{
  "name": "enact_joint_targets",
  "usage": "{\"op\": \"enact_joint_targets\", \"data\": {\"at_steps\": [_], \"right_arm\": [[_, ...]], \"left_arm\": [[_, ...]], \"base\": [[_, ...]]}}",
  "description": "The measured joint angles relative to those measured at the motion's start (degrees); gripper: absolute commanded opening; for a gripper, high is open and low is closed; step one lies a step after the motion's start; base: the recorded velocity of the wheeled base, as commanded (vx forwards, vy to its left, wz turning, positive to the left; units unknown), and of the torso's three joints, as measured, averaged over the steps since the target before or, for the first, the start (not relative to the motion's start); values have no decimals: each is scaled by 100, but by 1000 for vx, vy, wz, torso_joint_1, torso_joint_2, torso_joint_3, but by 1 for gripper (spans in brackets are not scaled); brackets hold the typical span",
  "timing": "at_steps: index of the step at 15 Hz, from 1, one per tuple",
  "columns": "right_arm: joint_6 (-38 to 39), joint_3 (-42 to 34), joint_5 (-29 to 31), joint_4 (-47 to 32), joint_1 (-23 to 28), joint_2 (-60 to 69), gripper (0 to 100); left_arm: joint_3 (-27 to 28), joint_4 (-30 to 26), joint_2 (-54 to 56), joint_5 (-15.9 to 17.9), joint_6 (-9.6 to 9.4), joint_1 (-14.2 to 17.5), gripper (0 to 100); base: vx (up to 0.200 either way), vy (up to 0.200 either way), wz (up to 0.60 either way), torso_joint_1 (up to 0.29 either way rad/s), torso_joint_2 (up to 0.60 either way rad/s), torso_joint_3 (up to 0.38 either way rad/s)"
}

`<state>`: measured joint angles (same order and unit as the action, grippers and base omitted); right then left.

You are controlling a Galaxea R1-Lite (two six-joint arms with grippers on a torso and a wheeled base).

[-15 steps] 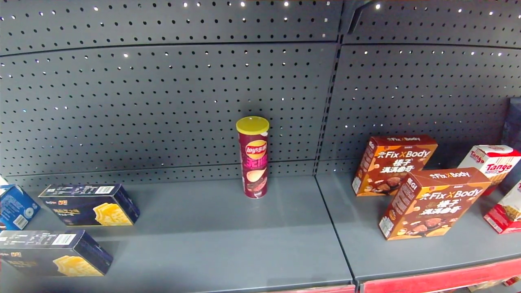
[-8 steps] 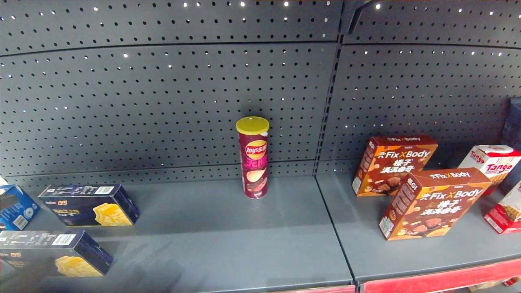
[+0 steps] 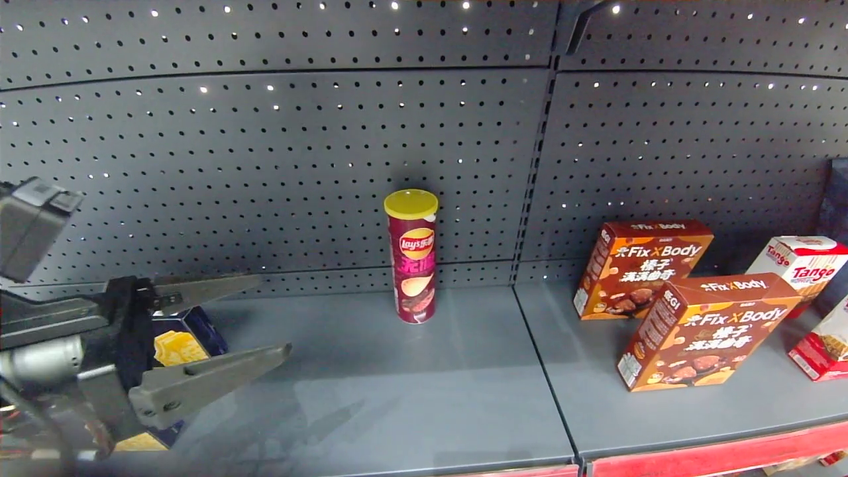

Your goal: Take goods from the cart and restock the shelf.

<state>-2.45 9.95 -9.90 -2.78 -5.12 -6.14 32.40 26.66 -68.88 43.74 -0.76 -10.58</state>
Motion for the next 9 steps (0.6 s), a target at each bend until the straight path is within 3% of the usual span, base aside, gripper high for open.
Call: {"op": "enact_joint_targets", "data": {"at_steps": [3,7,9], "right_arm": [[0,2,0,-1,0,13,0],[0,13,-6,-4,-44,-11,0],[7,22,-9,-4,-48,-30,0]], "left_arm": [[251,766,-1014,471,11,22,100],[844,1885,-2302,712,80,138,100],[1075,2108,-2804,735,96,185,100]], "base": [[0,0,0,0,0,0],[0,0,0,0,0,0],[0,0,0,0,0,0]]}}
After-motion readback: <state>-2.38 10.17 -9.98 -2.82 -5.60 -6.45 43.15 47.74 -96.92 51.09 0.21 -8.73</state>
